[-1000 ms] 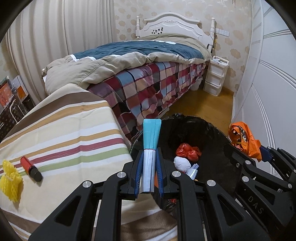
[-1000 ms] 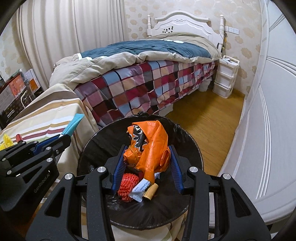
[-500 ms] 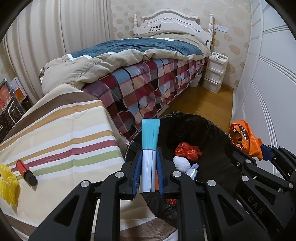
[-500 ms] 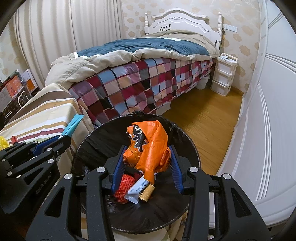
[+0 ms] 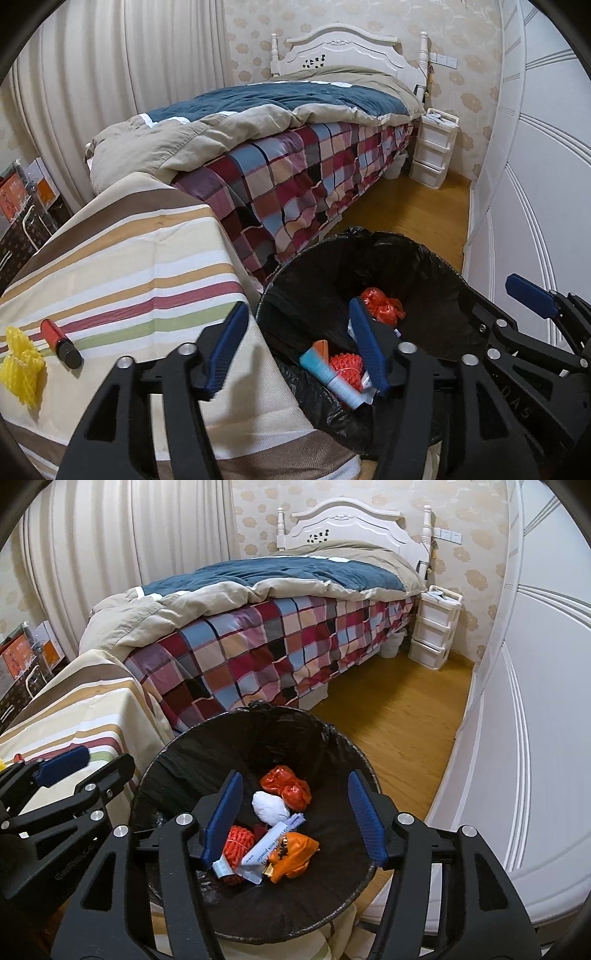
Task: Collect trash
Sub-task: 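Move both open tools back over the bed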
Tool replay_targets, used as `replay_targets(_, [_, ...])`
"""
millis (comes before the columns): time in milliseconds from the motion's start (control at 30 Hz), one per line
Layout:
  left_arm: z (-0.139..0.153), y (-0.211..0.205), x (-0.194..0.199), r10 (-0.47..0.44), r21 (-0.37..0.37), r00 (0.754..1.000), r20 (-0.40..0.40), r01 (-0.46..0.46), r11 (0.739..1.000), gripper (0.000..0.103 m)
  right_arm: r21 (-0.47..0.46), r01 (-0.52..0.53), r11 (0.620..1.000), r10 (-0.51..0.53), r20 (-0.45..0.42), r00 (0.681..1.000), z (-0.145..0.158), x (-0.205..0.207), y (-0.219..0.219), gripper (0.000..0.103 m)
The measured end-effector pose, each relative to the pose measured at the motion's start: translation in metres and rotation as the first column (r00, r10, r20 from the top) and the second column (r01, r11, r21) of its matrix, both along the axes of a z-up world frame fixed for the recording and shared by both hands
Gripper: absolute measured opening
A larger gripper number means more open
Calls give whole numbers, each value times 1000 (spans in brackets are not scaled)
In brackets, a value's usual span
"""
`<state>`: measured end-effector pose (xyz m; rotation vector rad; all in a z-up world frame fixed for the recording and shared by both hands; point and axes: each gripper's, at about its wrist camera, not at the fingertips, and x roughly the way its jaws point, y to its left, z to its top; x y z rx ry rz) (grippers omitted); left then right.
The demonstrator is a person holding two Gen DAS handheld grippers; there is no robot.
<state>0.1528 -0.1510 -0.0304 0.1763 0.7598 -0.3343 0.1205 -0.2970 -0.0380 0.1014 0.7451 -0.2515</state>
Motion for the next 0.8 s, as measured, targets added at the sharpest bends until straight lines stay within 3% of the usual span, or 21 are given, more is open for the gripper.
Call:
replay_targets(233, [4, 6, -5, 54, 18, 998, 36, -54, 998, 76, -15, 33, 999, -33, 2, 999, 3, -6, -3, 72])
replay_targets(600, [14, 27, -20, 85, 26, 995, 56, -87, 996, 80, -22, 37, 999, -37, 8, 999, 9, -19, 8, 84])
replay_targets(800, [15, 51, -32, 109, 10, 993, 37, -109, 994, 80, -3, 7, 1000, -7, 10, 1000, 11, -28, 24, 84])
